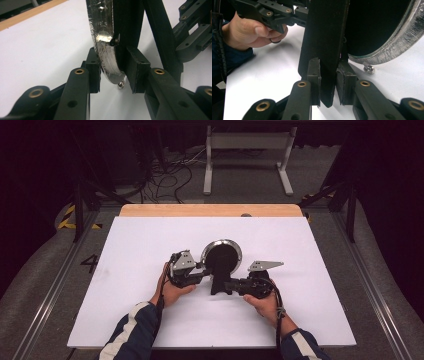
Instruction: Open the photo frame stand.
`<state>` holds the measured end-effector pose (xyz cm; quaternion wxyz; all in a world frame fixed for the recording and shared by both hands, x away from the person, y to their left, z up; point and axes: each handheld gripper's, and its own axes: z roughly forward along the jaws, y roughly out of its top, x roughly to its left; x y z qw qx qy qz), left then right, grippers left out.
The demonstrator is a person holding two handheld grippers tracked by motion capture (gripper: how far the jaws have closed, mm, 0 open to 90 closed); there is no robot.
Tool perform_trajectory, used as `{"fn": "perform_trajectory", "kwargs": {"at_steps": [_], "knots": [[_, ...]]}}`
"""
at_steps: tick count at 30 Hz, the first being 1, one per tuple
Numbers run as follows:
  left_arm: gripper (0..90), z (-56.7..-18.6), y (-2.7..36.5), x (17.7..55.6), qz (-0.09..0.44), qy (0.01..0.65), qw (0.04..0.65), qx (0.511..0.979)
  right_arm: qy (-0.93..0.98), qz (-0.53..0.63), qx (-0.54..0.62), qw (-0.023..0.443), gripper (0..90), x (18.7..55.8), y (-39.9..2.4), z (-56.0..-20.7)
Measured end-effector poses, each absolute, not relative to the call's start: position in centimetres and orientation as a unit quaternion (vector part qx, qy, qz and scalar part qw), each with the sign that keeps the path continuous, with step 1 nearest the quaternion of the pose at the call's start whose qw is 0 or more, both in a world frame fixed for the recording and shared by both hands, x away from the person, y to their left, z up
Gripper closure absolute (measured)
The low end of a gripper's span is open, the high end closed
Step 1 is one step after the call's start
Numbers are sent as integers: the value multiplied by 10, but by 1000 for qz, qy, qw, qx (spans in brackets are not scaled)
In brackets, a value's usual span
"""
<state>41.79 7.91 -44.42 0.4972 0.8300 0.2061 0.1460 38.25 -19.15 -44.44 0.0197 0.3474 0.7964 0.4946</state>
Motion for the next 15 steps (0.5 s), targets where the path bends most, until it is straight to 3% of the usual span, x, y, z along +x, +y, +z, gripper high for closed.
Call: {"fn": "perform_trajectory", "kwargs": {"at_steps": [15], "knots": [[701,-446,77,417,214,212,487,820,806,478,347,31,741,383,-189,-444]]}}
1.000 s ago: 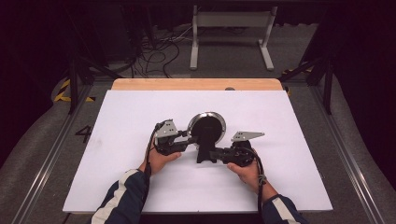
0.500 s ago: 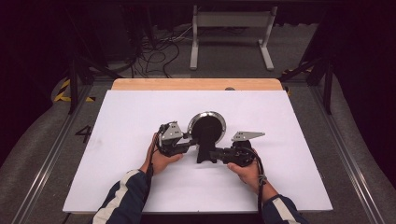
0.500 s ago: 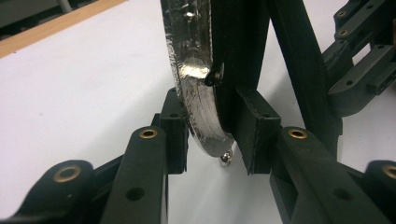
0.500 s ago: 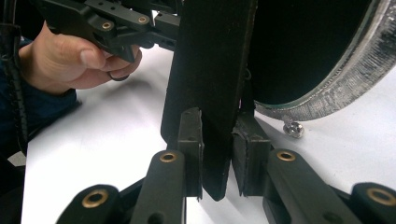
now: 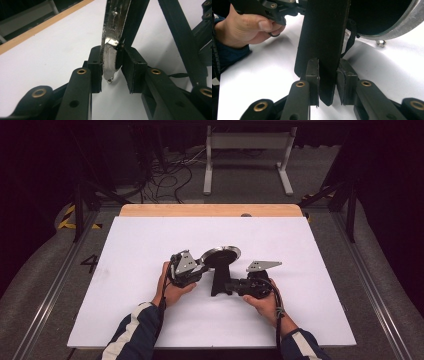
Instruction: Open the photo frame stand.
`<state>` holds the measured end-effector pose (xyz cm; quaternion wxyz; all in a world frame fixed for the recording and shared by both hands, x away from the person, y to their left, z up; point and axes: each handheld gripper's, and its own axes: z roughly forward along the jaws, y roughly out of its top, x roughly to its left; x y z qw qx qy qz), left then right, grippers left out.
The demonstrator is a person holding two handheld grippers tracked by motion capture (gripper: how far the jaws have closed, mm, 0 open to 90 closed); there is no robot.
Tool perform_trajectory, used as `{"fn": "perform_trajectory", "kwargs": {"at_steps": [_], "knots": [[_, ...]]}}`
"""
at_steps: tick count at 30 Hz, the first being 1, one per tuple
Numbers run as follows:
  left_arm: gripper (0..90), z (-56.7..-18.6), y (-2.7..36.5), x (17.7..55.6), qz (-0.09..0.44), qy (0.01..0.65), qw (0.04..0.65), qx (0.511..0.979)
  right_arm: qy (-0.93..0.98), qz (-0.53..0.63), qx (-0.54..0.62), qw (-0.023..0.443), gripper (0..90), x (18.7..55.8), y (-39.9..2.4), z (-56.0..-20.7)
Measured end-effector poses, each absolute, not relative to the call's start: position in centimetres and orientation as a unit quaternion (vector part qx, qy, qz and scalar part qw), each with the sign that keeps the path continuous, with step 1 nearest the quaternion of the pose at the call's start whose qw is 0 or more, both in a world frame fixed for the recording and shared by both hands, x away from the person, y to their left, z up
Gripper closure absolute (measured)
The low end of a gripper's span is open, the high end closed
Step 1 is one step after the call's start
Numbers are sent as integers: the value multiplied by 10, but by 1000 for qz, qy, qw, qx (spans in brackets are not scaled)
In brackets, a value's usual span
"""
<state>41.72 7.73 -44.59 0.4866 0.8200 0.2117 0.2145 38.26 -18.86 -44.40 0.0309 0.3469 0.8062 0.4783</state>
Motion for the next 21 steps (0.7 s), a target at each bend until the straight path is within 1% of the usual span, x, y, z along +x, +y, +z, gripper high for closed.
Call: {"fn": "perform_trajectory", "kwargs": {"at_steps": [9,21], "knots": [[692,-448,73,420,244,205,477,819,807,472,352,35,743,384,-187,-445],[684,-452,70,426,251,207,475,818,812,459,356,58,749,384,-185,-447]]}}
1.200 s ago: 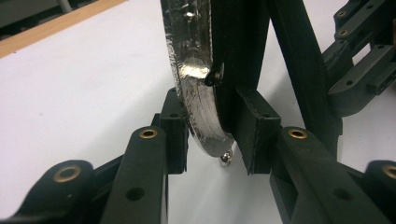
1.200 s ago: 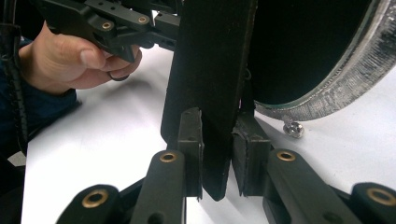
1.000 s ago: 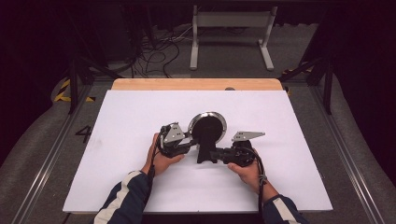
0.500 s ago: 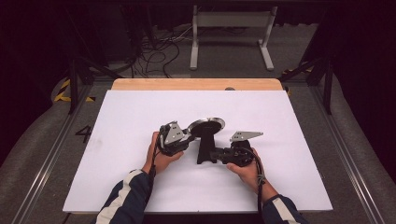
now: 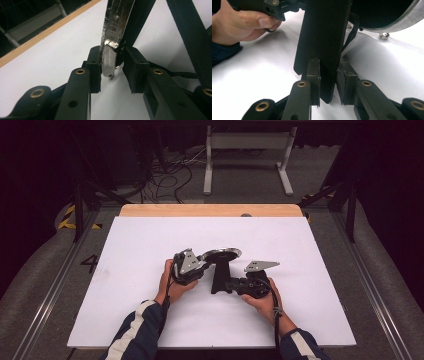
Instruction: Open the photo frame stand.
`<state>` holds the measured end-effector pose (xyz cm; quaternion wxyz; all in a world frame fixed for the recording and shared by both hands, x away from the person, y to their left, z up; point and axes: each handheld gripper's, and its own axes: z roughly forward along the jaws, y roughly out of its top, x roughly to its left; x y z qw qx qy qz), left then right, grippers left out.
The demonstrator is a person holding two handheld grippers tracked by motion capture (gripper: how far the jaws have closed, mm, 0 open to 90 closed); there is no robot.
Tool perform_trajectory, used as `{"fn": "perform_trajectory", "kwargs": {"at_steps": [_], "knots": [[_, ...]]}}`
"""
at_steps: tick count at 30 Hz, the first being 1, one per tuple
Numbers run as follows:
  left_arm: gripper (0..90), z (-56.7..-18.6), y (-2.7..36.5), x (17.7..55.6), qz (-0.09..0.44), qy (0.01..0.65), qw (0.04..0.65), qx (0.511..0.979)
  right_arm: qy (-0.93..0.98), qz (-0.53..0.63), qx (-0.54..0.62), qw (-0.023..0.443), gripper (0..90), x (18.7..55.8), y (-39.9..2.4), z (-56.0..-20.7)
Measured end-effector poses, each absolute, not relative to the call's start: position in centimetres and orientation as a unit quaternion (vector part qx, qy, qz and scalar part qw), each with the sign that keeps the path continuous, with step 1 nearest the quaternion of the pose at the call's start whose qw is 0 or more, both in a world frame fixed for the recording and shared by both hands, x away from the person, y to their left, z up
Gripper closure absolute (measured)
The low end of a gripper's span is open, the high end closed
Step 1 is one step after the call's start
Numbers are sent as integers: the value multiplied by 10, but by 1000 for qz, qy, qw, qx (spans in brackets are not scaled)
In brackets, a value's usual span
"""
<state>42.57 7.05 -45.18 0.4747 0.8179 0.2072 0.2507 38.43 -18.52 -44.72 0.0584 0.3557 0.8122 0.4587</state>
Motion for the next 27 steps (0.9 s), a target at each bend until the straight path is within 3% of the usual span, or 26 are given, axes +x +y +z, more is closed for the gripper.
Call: {"fn": "perform_trajectory", "kwargs": {"at_steps": [13,27], "knots": [[681,-451,73,426,239,209,475,821,816,450,355,69,761,383,-186,-448],[522,-435,94,411,221,197,467,834,818,451,343,98,719,372,-190,-435]]}}
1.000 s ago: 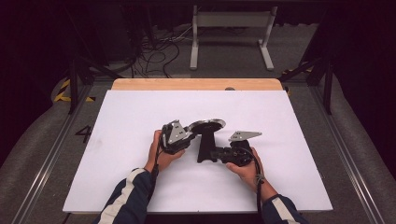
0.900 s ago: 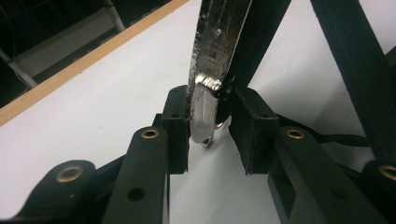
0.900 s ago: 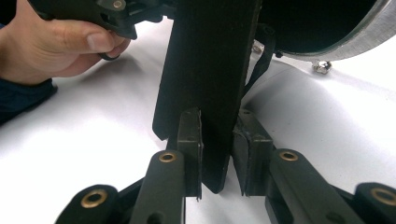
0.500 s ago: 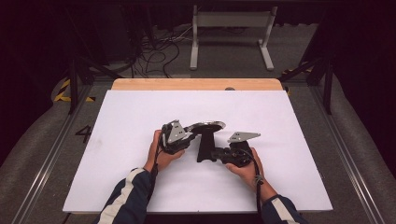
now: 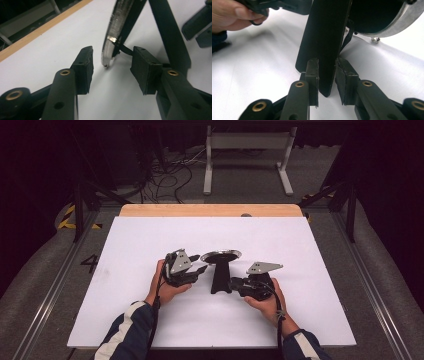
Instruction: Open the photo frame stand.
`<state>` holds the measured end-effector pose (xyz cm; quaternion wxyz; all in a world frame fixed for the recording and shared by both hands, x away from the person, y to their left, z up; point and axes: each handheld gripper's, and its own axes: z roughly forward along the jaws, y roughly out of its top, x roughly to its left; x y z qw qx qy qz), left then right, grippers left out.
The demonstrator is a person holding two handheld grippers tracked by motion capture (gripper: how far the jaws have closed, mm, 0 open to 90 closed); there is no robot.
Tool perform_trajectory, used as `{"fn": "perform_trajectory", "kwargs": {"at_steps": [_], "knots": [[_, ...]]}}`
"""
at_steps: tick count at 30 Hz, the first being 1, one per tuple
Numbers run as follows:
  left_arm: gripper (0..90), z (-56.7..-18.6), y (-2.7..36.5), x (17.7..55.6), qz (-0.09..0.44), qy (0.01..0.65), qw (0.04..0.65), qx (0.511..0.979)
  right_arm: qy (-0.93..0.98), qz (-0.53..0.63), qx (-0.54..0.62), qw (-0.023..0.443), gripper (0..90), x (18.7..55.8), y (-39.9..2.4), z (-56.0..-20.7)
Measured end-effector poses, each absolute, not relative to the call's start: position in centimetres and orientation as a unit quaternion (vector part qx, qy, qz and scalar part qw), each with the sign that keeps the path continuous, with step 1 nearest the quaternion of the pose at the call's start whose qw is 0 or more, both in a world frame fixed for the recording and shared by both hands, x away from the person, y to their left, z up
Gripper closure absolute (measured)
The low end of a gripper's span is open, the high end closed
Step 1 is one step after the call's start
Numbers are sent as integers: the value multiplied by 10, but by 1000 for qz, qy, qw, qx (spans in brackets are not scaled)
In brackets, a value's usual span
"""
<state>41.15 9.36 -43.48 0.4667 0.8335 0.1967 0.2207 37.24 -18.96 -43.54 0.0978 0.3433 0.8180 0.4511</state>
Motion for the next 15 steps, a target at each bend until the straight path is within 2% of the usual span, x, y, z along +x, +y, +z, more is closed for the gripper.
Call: {"fn": "perform_trajectory", "kwargs": {"at_steps": [3,15], "knots": [[511,-432,100,404,220,190,461,839,819,448,342,105,708,372,-190,-434],[353,-431,129,374,195,184,446,854,832,434,315,140,706,361,-189,-426]]}}
